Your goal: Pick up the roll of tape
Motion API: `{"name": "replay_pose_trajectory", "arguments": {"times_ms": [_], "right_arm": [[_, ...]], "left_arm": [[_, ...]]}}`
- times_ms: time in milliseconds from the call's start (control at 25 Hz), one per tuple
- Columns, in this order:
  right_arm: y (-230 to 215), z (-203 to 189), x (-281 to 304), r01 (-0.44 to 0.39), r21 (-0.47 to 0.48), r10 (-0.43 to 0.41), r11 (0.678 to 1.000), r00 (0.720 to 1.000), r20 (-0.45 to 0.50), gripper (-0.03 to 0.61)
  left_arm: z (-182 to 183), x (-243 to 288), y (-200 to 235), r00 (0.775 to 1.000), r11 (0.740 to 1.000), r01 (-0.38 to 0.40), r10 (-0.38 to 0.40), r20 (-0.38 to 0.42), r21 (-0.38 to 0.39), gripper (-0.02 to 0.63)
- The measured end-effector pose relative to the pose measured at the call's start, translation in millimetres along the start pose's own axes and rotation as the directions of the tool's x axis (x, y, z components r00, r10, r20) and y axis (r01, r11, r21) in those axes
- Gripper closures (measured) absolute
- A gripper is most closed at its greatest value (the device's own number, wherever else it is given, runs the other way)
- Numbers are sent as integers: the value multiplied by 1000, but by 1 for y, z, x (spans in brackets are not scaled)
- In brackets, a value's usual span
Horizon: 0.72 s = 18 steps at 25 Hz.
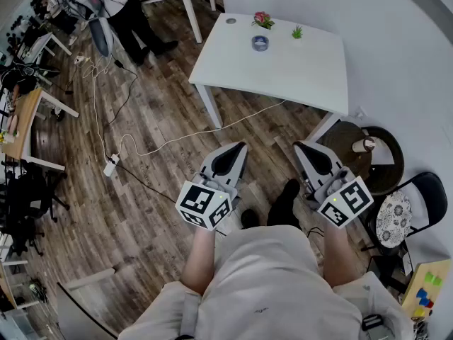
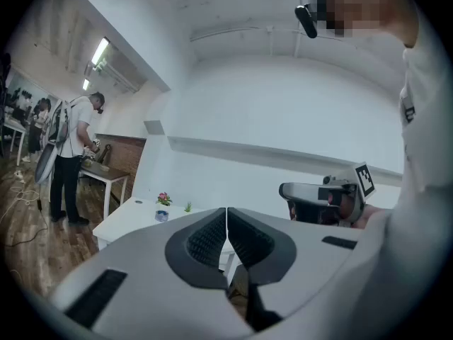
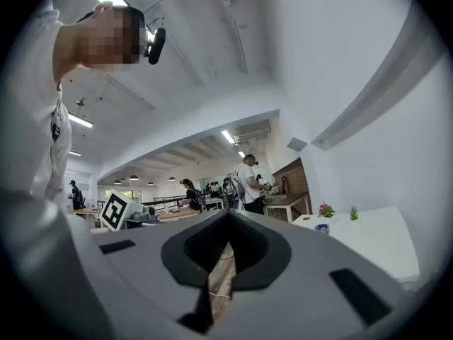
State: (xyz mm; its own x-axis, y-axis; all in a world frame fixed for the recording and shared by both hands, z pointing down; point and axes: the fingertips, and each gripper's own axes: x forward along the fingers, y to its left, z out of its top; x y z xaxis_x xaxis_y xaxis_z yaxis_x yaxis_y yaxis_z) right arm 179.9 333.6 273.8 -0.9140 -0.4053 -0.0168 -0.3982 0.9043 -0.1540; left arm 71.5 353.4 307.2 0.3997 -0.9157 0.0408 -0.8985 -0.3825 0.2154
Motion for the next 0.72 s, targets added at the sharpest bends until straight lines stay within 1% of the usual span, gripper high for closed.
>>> {"name": "replay_pose_trajectory", "arguments": {"times_ms": [200, 280, 440, 720], "right_arm": [[6, -7, 13, -9, -25, 8, 1000, 1000, -25, 575], [6, -9, 19, -8, -7, 8, 1000, 1000, -28, 575], [4, -11, 27, -2, 54, 2, 999, 1000, 4, 572], [4, -18, 21, 14, 52, -13, 999, 999, -30, 572]], "left_arm": [[0, -7, 15, 1000, 1000, -21, 21, 9, 0, 592], [0, -10, 21, 999, 1000, -28, 29, 14, -3, 592], [-1, -11, 27, 999, 999, -35, 36, 19, -11, 592], [-15, -6, 24, 1000, 999, -19, 18, -12, -38, 592]]}}
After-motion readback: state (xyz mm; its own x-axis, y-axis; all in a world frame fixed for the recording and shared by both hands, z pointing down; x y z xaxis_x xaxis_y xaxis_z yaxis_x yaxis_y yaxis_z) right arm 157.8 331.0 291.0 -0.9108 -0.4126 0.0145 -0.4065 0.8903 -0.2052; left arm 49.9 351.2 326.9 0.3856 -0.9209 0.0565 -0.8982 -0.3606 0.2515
